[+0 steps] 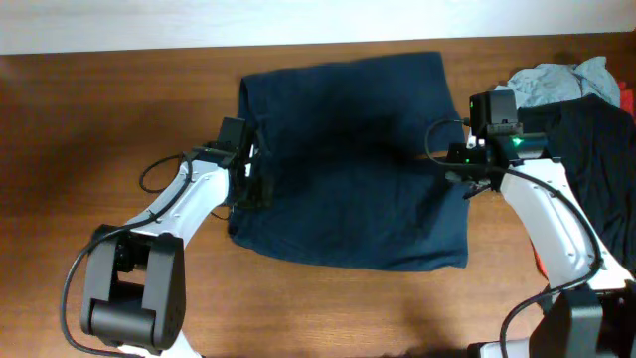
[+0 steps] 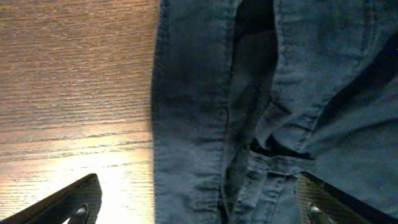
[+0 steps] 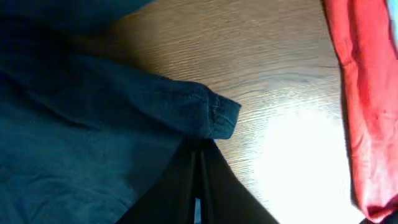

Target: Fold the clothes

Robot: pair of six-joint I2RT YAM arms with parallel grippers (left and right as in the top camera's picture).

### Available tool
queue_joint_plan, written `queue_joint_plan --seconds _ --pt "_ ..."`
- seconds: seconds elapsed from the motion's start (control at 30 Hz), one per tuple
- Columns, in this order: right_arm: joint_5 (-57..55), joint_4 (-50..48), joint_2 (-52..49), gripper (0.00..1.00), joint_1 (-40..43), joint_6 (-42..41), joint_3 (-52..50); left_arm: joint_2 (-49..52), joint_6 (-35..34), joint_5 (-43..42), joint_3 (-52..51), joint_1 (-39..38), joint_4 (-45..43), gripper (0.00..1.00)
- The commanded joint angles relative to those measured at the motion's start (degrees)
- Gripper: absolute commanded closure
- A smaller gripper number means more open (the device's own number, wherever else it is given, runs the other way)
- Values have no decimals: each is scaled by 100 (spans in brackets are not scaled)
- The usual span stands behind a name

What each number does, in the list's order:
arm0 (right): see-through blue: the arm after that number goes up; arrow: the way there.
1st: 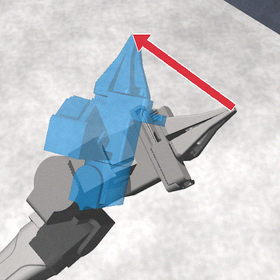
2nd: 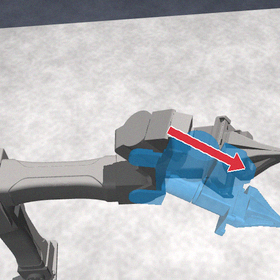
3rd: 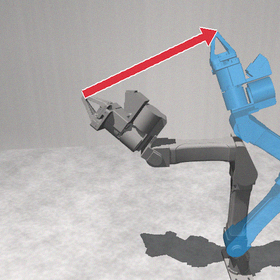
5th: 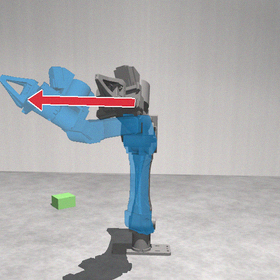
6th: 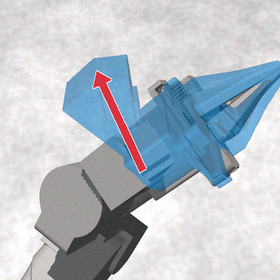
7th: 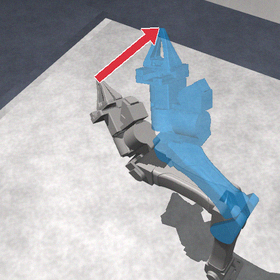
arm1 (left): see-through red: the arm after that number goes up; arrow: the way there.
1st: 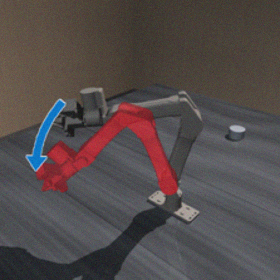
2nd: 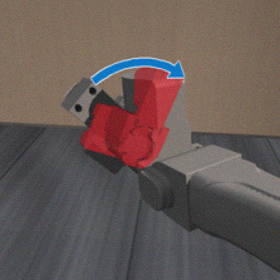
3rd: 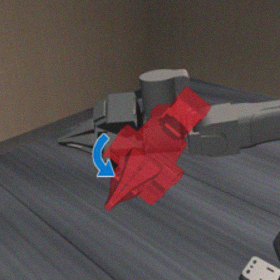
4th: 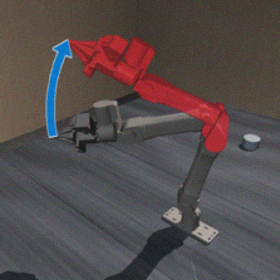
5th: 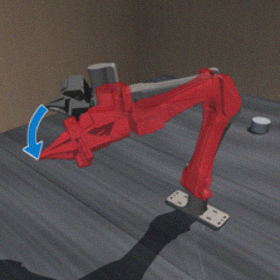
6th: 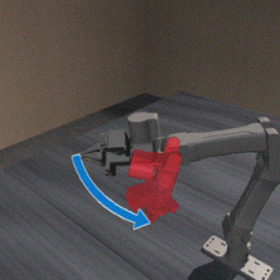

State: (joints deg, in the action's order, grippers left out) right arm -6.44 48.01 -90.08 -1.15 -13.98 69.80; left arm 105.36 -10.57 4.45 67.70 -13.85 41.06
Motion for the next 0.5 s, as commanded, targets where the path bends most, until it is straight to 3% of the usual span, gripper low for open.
queue_joint_plan --seconds 0.0,0.03,0.1,0.37,0.47 --pt "-372 24 -140 62 52 -50 52 61 -50 -59 -39 31 -11 1" --pt "-372 50 -155 50 52 -52 52 61 -50 -59 -39 31 -11 1" --pt "-372 101 -157 42 55 -52 52 61 -50 -59 -39 33 -11 1" --pt "-278 625 -144 40 59 -350 52 50 -26 -61 -22 57 103 1" --pt "50 890 -144 40 57 -345 52 -11 -9 -61 90 57 304 9"
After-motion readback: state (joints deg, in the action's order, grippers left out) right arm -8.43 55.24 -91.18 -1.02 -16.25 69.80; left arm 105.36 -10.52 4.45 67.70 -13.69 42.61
